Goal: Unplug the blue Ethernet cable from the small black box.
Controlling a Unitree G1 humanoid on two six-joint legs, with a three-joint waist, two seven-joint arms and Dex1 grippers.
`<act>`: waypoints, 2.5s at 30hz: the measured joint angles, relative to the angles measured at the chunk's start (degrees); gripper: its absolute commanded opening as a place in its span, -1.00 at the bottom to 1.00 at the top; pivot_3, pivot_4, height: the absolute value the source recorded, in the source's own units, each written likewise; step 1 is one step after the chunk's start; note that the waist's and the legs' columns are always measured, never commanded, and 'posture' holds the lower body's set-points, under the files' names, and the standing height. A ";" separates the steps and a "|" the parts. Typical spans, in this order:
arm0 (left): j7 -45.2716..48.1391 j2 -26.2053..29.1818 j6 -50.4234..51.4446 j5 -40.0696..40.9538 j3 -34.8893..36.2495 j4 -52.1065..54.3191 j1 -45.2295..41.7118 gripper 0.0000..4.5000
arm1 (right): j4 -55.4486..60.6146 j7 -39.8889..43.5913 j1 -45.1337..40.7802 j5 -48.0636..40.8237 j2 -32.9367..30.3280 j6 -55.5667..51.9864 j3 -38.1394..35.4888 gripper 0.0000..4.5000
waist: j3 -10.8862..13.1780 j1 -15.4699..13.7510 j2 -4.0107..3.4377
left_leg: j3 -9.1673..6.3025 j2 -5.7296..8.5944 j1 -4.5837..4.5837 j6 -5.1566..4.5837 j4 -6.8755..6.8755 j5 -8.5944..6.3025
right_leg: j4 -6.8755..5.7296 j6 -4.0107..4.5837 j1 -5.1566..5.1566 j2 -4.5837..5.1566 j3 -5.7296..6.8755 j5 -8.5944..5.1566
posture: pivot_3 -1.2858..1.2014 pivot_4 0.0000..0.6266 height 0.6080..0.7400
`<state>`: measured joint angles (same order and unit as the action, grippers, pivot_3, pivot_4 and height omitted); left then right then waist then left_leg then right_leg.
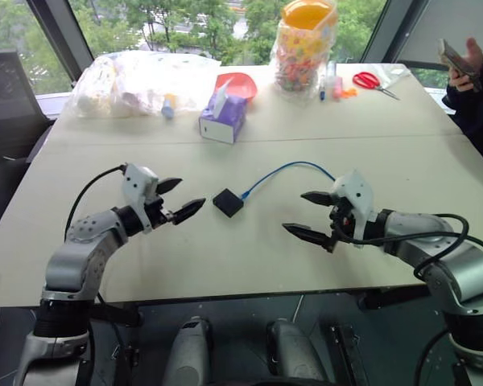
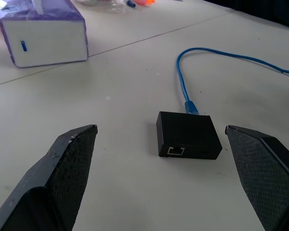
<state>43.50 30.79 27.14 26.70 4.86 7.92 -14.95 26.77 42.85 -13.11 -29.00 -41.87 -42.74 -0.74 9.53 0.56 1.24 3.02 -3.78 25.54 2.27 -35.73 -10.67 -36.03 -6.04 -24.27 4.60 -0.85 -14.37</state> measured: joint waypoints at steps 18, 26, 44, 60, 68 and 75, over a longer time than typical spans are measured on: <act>-0.87 -1.74 0.76 -1.29 -2.96 3.46 3.50 0.97 | -8.54 2.09 -5.64 3.83 -0.62 1.08 2.26 1.00 | 0.00 -0.04 0.00 | 0.01 0.00 -0.01 -0.01 -0.04 0.00 | -0.03 0.00 -0.01 0.00 -0.01 0.00 | 0.03 -0.52 0.92; -0.14 -2.24 -0.37 -2.41 -3.86 0.37 1.45 0.97 | -14.82 6.44 -12.24 6.48 -1.98 1.89 5.37 1.00 | 0.00 0.09 0.00 | 0.02 0.00 0.01 -0.01 -0.02 0.00 | -0.03 0.00 -0.04 0.00 -0.01 0.00 | 0.03 -0.52 0.92; -2.16 -4.53 -3.82 -4.44 -3.90 -2.02 1.09 0.97 | -58.48 33.92 -52.09 32.24 7.44 31.74 33.83 1.00 | 0.11 0.15 -0.18 | 0.13 0.00 0.10 -0.01 0.06 0.00 | -0.13 -0.06 -0.18 -0.06 -0.04 0.02 | 0.03 -0.52 0.92; -8.84 -6.06 -4.28 -4.97 -1.61 4.71 8.82 0.97 | -99.17 27.83 -66.47 49.51 27.47 55.18 37.42 1.00 | 0.13 0.49 -0.21 | 0.14 -0.02 0.02 0.01 0.13 0.00 | -0.22 -0.06 -0.19 -0.06 -0.02 0.03 | 0.03 -0.52 0.92; -10.49 -6.03 -4.24 -4.96 -1.10 6.89 10.80 0.97 | -101.28 27.08 -67.26 52.49 30.16 56.47 36.03 1.00 | 0.13 0.66 -0.21 | 0.14 -0.03 -0.05 0.02 0.18 0.00 | -0.25 -0.06 -0.19 -0.06 -0.02 0.03 | 0.03 -0.52 0.92; -11.47 -5.89 -4.03 -4.88 -0.51 8.64 12.36 1.00 | -101.35 28.14 -67.41 53.28 32.18 57.19 35.02 0.75 | 0.13 0.79 -0.22 | 0.14 -0.03 -0.08 0.02 0.22 0.00 | -0.26 -0.07 -0.19 -0.07 -0.02 0.03 | 0.03 -0.52 0.92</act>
<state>32.03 24.90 23.11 21.82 4.35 16.57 -2.59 -74.58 70.99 -80.53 24.28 -9.69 14.45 34.28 9.66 1.35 1.03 3.16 -3.81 25.46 2.29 -35.51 -10.67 -36.29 -6.11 -24.46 4.54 -0.87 -14.34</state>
